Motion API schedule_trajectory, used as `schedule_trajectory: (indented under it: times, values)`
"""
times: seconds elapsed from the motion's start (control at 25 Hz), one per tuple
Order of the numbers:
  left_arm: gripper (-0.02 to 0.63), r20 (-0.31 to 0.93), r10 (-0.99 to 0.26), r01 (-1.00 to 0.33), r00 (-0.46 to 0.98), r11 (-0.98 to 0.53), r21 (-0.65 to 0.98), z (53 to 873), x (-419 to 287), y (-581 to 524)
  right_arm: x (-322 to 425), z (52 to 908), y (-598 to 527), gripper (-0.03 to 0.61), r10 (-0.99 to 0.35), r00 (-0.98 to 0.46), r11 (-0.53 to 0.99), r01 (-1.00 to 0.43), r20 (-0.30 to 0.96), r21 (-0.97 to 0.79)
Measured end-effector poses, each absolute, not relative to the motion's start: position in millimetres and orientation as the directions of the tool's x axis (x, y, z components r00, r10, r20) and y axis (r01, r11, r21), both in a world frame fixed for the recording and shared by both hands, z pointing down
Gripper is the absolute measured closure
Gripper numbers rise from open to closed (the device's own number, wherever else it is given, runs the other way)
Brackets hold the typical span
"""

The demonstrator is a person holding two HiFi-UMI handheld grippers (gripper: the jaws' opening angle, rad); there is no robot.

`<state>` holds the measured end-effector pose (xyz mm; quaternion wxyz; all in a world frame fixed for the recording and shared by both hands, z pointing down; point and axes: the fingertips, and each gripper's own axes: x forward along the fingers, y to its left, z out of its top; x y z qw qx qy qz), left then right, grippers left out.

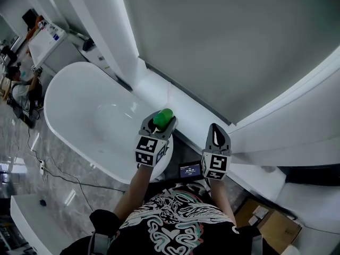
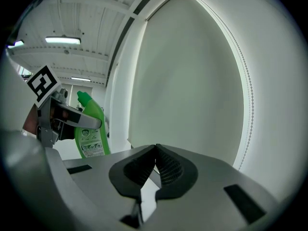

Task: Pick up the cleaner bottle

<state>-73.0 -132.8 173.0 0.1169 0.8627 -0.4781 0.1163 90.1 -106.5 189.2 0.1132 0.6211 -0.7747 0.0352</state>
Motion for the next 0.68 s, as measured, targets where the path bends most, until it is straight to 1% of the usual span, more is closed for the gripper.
schedule_trajectory:
  times: [0.68]
  values:
    - [0.419, 0.317, -0.801, -0.857, 0.508, -0.506, 0.093, 173.4, -75.6, -141.6, 82.5, 189.7, -107.3, 0.552, -0.947, -0.223, 0.250, -0.964, 0.230, 0.091]
